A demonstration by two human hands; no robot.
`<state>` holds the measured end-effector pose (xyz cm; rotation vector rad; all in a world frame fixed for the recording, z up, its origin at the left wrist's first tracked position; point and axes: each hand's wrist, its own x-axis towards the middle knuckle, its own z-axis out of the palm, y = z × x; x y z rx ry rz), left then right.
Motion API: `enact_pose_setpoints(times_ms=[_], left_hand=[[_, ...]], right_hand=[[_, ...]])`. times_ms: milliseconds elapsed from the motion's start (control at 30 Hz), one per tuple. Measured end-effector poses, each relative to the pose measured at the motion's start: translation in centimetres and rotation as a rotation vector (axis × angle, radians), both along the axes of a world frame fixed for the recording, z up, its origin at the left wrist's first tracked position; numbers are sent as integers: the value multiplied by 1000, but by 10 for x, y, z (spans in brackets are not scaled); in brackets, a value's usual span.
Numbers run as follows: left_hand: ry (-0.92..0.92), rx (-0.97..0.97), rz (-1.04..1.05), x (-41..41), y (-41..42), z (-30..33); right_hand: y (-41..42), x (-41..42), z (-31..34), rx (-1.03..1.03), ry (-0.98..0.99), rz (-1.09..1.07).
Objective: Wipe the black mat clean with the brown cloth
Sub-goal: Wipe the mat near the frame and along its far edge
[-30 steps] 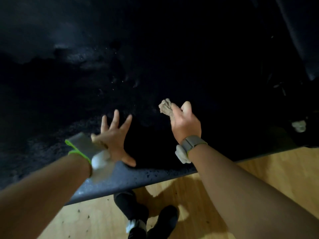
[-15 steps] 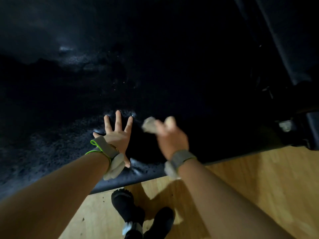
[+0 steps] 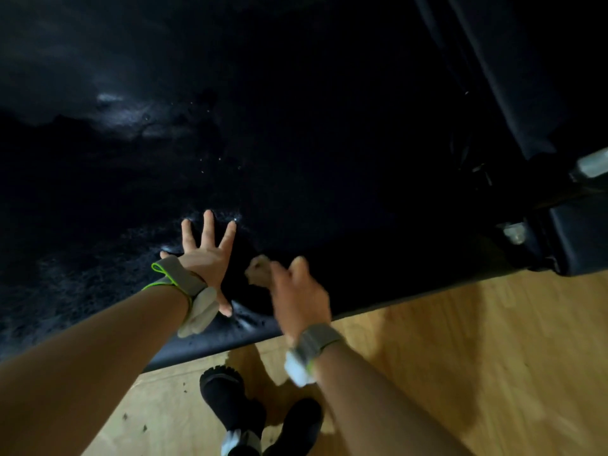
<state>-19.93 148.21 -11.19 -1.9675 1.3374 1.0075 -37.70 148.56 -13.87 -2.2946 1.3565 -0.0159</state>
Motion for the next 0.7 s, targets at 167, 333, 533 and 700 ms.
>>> enact_pose_setpoints(times_ms=[167,333,533,700], left_hand=[[-10,-1,-17,0,-2,3],[-12,-12,-22,-1,-2,3],[-10,-13,-22,-4,-2,10],[-18,-15,-22,-6,-2,12]], right_hand=[[-81,-84,-5,-161,79,-502],[-47,-59,3,-101,68,-445],[-4,-45,2,19,-56,-77],[-71,-112,-4,-189,41,-435]])
